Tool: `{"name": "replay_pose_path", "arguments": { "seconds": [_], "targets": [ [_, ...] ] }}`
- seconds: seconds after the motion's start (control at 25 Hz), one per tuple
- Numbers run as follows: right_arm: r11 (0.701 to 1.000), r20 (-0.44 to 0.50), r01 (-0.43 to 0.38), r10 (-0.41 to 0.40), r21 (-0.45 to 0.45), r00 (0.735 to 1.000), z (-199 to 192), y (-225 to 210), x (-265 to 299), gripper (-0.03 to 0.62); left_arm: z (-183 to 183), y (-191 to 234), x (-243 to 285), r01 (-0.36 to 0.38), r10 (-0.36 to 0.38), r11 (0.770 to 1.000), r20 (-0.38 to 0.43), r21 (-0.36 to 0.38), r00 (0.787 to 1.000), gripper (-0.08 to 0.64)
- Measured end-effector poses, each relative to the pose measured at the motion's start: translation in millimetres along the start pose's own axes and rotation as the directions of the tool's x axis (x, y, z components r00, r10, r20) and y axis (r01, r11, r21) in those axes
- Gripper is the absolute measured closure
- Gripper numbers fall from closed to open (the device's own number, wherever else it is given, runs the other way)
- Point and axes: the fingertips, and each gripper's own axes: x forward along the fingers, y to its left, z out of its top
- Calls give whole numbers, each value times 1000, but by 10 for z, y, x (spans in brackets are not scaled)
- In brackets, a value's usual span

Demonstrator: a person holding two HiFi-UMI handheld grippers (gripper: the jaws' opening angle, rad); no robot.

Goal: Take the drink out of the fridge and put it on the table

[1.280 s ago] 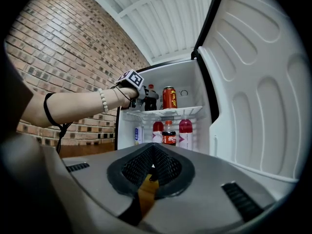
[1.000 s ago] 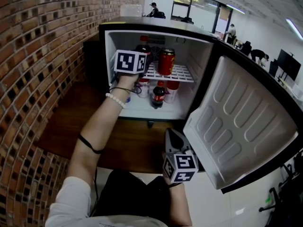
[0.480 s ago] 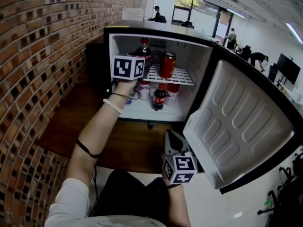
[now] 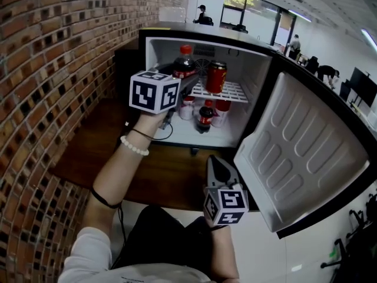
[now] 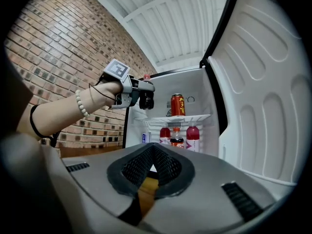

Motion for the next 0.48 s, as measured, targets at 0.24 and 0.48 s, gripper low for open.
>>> {"name": "replay_pose_path", "arguments": {
  "seconds": [0.24,0.48],
  "targets": [
    [1000,7,-10,10,3,1000,26,77,-20,581,-112,-228,-330,36,-36,999,7,11,999,252],
    [1000,10,-27,27,-1,1000,30,184,-27,581,-444,-337,-606,46,-46,999,-1,-17,999,253]
  ]
}}
